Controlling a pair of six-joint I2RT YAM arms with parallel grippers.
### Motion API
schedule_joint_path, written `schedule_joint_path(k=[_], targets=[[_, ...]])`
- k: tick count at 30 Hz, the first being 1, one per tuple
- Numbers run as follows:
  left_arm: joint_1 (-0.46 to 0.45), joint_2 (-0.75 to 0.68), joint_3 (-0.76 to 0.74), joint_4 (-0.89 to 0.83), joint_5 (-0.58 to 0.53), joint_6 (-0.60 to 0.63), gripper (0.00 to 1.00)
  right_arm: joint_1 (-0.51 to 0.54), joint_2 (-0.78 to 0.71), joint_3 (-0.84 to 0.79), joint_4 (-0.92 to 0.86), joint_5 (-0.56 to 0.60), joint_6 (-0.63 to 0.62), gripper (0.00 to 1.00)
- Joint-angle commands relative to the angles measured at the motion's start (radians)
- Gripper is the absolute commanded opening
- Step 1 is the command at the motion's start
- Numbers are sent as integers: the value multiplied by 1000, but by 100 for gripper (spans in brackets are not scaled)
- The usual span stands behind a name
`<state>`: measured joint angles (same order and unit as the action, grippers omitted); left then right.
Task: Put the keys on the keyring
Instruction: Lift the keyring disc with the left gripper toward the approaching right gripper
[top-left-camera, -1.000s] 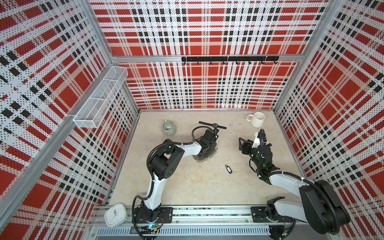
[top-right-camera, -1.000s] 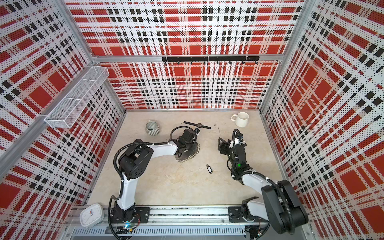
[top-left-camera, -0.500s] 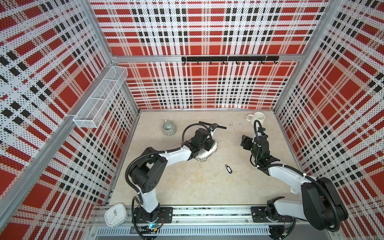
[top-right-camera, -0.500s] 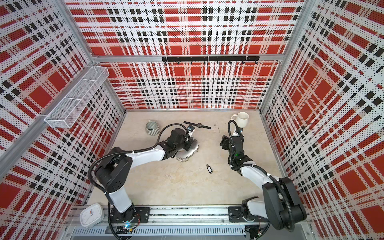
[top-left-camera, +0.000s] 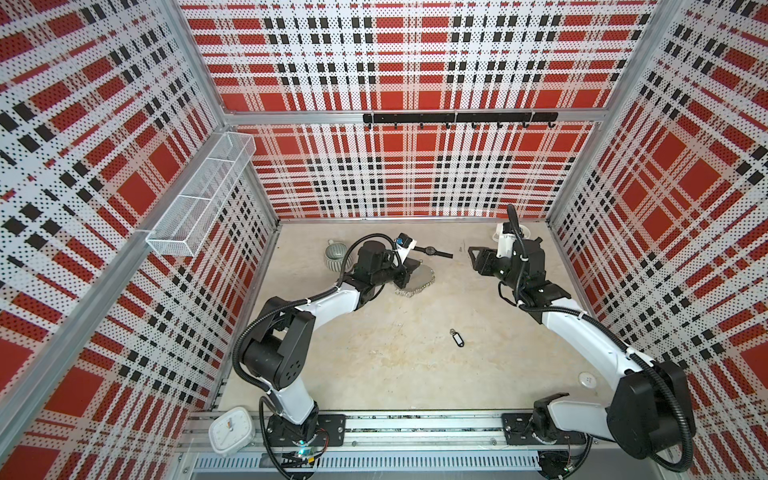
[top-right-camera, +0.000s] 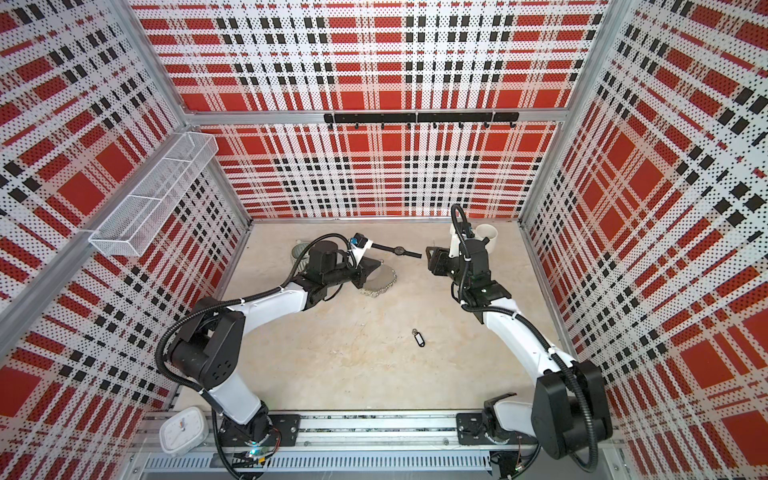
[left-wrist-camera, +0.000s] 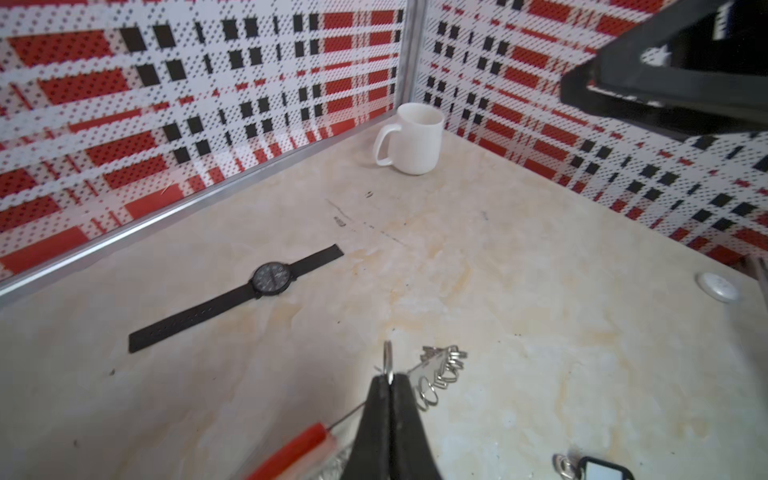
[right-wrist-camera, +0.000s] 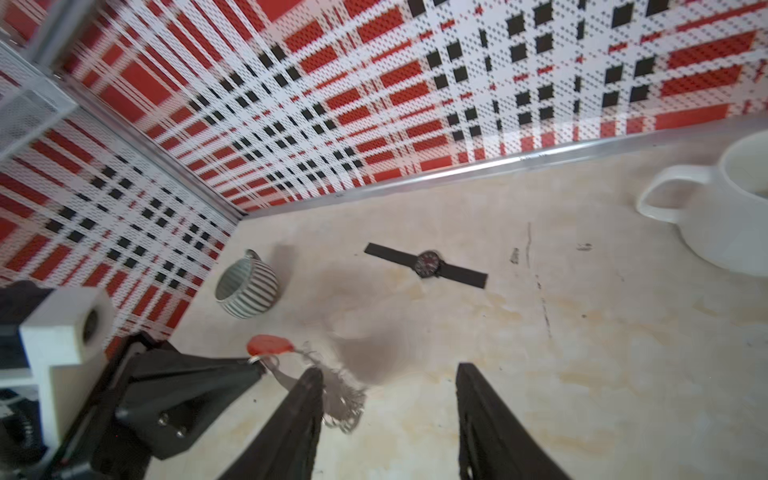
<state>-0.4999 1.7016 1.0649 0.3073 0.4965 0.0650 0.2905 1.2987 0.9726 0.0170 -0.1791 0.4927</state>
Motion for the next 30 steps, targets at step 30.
schedule_joint_path(k=[30], targets=[[-31, -115, -157, 616, 150, -377, 2, 5, 41, 60, -18, 68, -14, 62]])
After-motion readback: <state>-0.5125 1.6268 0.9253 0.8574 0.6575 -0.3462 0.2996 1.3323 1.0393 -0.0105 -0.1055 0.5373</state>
